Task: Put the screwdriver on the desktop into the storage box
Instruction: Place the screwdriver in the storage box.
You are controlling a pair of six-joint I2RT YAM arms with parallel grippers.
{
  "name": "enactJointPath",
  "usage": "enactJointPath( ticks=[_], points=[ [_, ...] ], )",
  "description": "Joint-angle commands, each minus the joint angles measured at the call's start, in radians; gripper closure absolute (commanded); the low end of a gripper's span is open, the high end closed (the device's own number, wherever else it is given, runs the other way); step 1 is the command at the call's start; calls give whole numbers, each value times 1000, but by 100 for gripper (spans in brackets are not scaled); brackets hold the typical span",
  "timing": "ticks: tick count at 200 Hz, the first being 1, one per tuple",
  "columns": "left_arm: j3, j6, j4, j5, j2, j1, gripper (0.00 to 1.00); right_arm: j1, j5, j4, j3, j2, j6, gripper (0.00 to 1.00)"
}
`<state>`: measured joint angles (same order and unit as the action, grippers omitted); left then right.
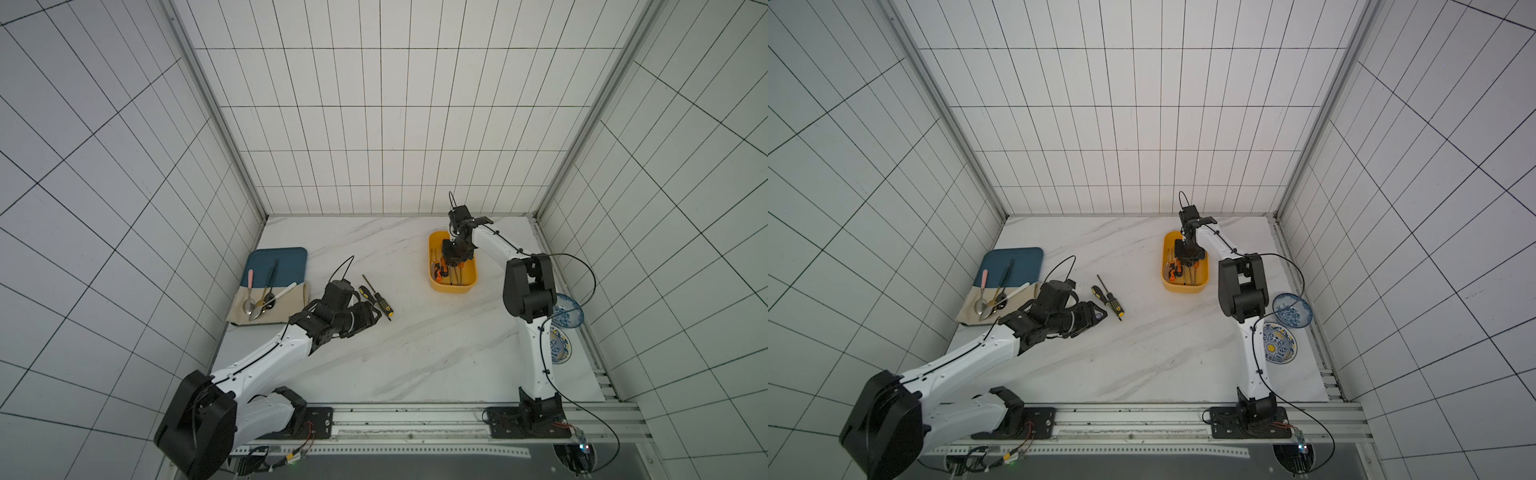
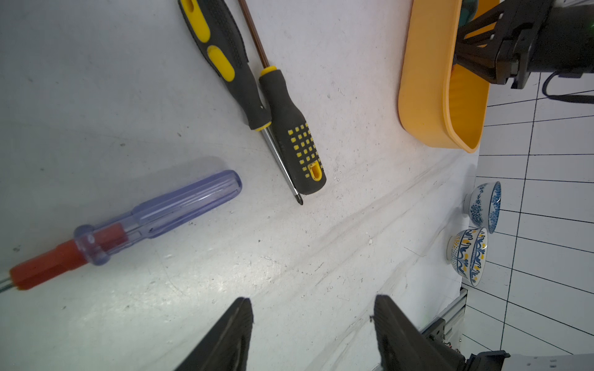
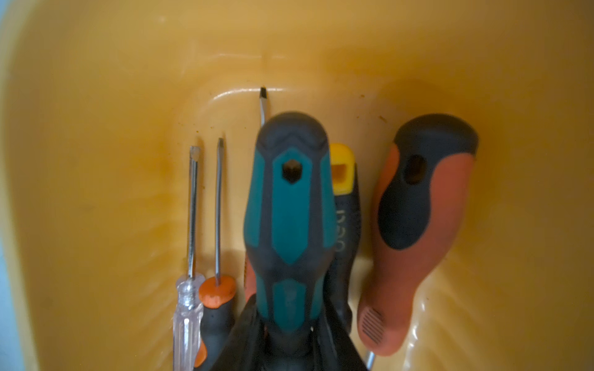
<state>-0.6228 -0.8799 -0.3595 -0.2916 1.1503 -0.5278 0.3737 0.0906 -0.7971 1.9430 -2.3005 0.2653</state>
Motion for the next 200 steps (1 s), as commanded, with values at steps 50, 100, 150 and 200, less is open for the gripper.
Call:
enactJointPath(
  ticks=[50, 100, 150, 200],
  points=[
    [-5, 1, 10, 13, -5, 0, 36, 8, -26, -22, 54, 11, 20, 61],
    [-15, 4, 3, 21, -7, 2, 36, 18, -25, -5, -13, 125, 44, 60],
    [-36, 7, -34, 52, -8, 6, 36, 52, -27, 54, -159, 300, 78, 60],
    [-64, 16, -70, 72, 27, 33, 36, 105, 5, 86, -291, 451, 101, 60]
  ],
)
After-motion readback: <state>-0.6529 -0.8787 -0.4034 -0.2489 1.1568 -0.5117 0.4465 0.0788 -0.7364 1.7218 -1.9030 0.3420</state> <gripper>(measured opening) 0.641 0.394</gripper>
